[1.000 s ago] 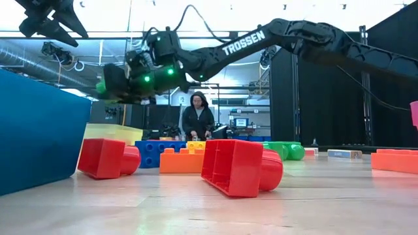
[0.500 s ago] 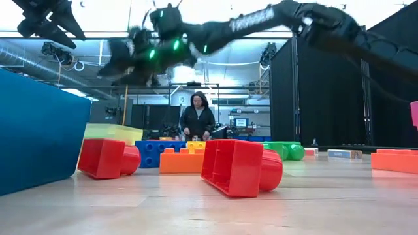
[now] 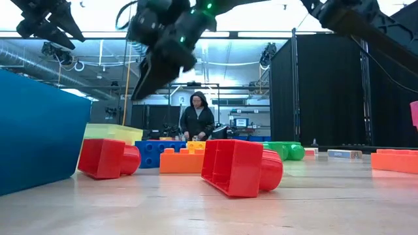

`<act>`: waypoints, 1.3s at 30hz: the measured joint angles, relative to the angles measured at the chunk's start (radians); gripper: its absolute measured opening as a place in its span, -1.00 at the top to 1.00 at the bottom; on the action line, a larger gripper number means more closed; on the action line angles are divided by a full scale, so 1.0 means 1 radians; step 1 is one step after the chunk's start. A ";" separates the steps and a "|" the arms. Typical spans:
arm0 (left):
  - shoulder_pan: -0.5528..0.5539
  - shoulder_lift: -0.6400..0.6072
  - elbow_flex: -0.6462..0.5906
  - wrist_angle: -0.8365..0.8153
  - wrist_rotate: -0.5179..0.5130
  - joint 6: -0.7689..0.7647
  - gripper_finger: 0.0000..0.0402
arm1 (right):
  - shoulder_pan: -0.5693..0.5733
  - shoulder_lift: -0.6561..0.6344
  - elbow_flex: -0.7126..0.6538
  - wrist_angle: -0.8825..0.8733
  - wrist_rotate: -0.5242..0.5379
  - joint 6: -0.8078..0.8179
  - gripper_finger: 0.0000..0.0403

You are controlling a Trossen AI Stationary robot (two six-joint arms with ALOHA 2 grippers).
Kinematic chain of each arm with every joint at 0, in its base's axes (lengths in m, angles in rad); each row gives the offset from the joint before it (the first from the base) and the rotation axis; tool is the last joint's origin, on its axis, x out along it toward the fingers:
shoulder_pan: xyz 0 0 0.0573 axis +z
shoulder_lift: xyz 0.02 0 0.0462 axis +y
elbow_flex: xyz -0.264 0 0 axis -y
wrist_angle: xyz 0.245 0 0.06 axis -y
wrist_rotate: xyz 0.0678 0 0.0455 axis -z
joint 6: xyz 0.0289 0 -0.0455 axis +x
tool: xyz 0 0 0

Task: Sort blocks by size
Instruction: Put the round red game piece into the yellow bin

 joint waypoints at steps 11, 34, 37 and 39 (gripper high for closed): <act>0.000 0.000 0.000 0.000 0.000 -0.003 -0.26 | 0.039 0.137 0.000 -0.069 0.157 -0.051 -0.42; 0.000 0.000 0.000 0.000 -0.001 -0.002 -0.26 | -0.005 0.139 0.000 -0.114 0.257 -0.049 0.74; 0.000 0.000 0.000 0.000 -0.001 -0.002 -0.26 | 0.001 0.113 -0.003 -0.020 0.249 -0.027 0.88; 0.000 0.000 0.000 0.000 -0.001 -0.001 -0.26 | 0.001 0.090 -0.004 0.052 0.245 0.013 0.88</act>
